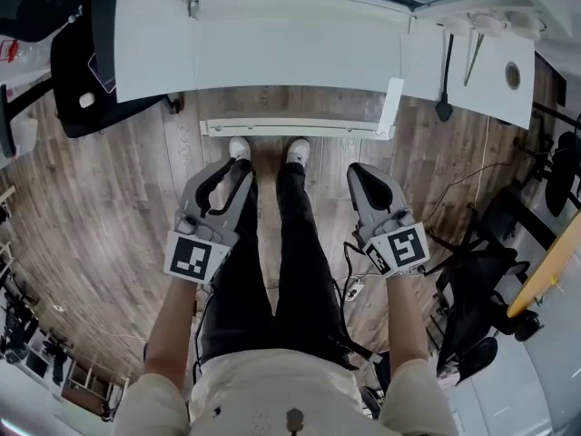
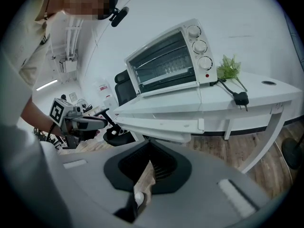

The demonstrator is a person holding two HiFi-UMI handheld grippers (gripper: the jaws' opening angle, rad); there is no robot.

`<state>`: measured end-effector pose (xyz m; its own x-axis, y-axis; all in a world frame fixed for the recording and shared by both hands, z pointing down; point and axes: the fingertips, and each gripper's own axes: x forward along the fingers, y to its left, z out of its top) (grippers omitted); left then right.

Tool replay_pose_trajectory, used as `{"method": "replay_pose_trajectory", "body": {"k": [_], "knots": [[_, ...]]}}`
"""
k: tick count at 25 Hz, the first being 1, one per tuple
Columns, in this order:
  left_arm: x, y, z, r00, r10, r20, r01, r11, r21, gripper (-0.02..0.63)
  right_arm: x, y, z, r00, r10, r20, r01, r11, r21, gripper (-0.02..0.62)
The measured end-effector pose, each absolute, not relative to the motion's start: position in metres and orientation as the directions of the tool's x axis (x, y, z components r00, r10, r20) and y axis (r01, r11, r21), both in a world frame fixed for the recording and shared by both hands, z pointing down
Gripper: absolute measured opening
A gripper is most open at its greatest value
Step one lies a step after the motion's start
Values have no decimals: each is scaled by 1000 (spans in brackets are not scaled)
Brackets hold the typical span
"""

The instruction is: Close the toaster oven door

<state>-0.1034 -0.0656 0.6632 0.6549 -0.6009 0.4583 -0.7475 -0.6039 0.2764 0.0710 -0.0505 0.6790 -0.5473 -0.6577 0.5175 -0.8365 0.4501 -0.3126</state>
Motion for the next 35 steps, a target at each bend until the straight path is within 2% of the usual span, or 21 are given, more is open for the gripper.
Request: {"method": "replay_pose_trajectory", "body": {"k": [2,5,16,22,26,31,35], "knots": [[-107,-63,678,642,-605,472,-759,-591,274,110,79,-50,691,-538,-667,515,-842,439,-312,18],[-116,-60,700,615,-610,499,-776,-579,249,111,89,-51,708,-515,-682,519,-857,424,-294,104],[-145,-85,746,515,-672,532,-837,-528,143,114,131,-85,739,-367,-778,510,-929,340,-149,109],[-143,-96,755,540,-668,512,-820,-554,142,123,128,-95,737,-387,-788,478,-919,369,-136,147],[-136,-109,746,563,-679,472,-805,-581,124,146,127,-103,735,-392,-795,463,-915,391,-103,149],[-142,-120,734,543,-719,433,-825,-552,118,146,122,-102,735,-408,-793,452,-905,417,-85,156],[-137,-121,725,562,-718,410,-806,-586,79,146,118,-103,725,-417,-808,417,-901,429,-69,164]]}}
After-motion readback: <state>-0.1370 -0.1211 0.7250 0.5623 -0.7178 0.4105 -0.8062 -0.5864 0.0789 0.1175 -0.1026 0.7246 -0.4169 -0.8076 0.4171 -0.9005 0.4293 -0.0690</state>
